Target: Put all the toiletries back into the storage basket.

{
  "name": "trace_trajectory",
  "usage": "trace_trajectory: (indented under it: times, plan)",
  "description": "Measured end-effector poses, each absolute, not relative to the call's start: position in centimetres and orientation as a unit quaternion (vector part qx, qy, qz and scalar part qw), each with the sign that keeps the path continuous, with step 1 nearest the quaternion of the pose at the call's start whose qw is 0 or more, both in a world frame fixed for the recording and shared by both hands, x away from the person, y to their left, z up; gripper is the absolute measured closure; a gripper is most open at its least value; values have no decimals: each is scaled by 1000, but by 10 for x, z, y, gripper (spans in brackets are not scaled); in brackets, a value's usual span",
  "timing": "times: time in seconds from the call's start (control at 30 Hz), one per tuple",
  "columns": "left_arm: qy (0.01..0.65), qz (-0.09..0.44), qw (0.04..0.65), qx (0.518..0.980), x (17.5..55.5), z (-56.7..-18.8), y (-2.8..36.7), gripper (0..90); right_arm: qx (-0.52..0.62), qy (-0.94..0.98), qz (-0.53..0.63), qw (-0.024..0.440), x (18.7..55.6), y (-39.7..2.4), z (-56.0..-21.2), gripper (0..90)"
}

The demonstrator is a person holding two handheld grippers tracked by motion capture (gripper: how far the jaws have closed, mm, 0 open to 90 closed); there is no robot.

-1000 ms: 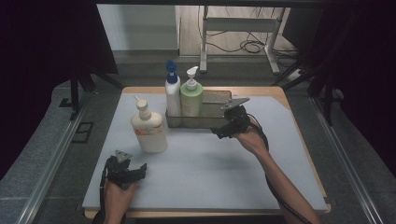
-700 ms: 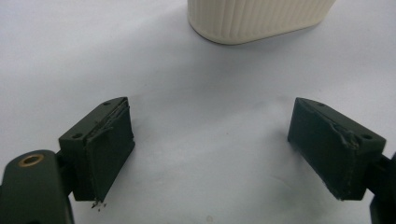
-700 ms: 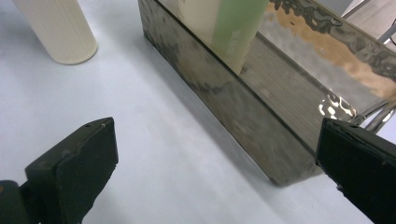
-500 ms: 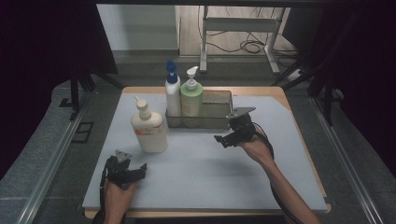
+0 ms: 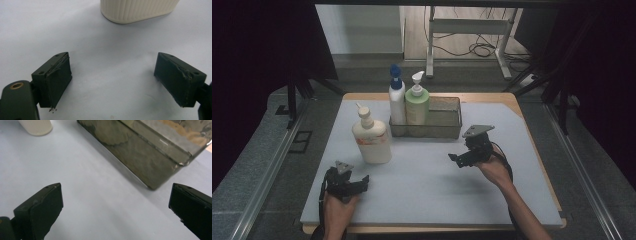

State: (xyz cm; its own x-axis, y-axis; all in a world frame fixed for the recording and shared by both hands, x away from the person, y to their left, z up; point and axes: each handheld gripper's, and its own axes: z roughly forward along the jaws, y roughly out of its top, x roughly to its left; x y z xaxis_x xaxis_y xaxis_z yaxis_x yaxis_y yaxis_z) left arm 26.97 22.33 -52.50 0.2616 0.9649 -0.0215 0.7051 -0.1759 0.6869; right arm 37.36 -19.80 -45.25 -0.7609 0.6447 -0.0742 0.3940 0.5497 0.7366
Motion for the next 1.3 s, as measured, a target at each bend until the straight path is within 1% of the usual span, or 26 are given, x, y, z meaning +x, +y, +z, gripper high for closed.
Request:
trace_trajectory:
  times: [0.43, 1.0, 1.3]
  plan:
    - [568, 217, 301, 735, 270, -525, 223, 139, 310, 864, 360, 168, 353, -210, -476, 0]
    - [568, 218, 299, 735, 269, -524, 222, 143, 330, 860, 358, 154, 341, -220, -509, 0]
    - [566, 223, 294, 737, 269, -521, 218, 226, 338, 861, 352, 144, 340, -223, -523, 0]
